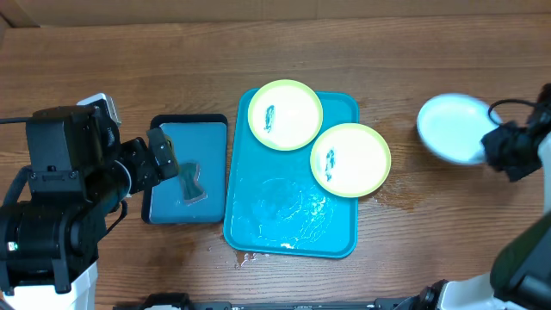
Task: Clean dirty plates on tray and stack at the side
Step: 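Carry the white plate right and set it on the table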
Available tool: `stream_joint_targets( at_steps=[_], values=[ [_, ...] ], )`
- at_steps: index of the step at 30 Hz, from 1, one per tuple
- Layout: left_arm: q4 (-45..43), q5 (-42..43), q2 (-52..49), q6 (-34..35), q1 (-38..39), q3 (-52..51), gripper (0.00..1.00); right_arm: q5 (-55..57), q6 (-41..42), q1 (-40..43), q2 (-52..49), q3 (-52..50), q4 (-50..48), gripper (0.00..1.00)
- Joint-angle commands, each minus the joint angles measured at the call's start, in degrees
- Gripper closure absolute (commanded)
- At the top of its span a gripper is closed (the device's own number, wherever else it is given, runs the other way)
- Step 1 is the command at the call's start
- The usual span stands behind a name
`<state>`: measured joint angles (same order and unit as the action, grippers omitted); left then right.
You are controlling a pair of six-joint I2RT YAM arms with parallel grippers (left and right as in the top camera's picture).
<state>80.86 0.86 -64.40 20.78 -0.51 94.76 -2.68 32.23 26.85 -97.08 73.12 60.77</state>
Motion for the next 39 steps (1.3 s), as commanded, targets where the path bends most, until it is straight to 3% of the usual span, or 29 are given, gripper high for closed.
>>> stream_joint_targets(
  at_steps=[1, 4, 10, 15, 20, 24, 26, 32, 35, 38, 39],
  values=[
    [0.0, -0.2, -0.1, -1.1, -0.3, 0.9, 0.00, 0.0, -0.7, -0.9, -2.4, -5.8, -3.6, 0.96],
    [0.4, -0.2, -0.1, -1.1, -0.3, 0.9, 0.00, 0.0, -1.0, -1.9, -2.8, -11.6, -6.9, 0.96],
    [0.3, -0.2, -0.1, -1.1, -0.3, 0.9, 0.00, -2.9, -4.4, -5.8, -2.5, -13.4, -5.3, 0.96],
    [0.2, -0.2, -0.1, -1.1, -0.3, 0.9, 0.00, -4.0, -5.8, -9.2, 0.2, -13.4, -5.4, 0.59],
    [0.3, -0.2, -0.1, -1.1, -0.3, 0.9, 0.00, -5.3, -6.6, -11.5, 4.9, -13.4, -6.2, 0.46],
    [0.3, -0.2, -0.1, -1.1, -0.3, 0.9, 0.00, -19.3, -18.2, -14.7, 6.6, -13.4, -11.4, 0.46],
    [0.3, -0.2, -0.1, -1.1, -0.3, 0.9, 0.00, -20.9, -20.2, -17.0, 6.5, -13.6, -13.4, 0.46],
    [0.7, -0.2, -0.1, -2.0, -0.3, 0.9, 0.00, -11.6, -20.2, -26.0, 6.4, -16.8, -20.1, 0.46],
    [0.9, -0.2, -0.1, -2.9, -0.3, 0.9, 0.00, -2.9, -15.8, -29.2, 6.4, -19.2, -22.0, 0.46],
    [1.1, -0.2, -0.1, -3.1, -0.3, 0.9, 0.00, 0.0, -13.5, -30.6, 6.4, -20.5, -22.7, 0.58],
    [1.1, -0.2, -0.1, -3.1, -0.3, 0.9, 0.00, -1.3, -13.5, -30.7, 6.4, -20.7, -22.6, 0.67]
  ],
)
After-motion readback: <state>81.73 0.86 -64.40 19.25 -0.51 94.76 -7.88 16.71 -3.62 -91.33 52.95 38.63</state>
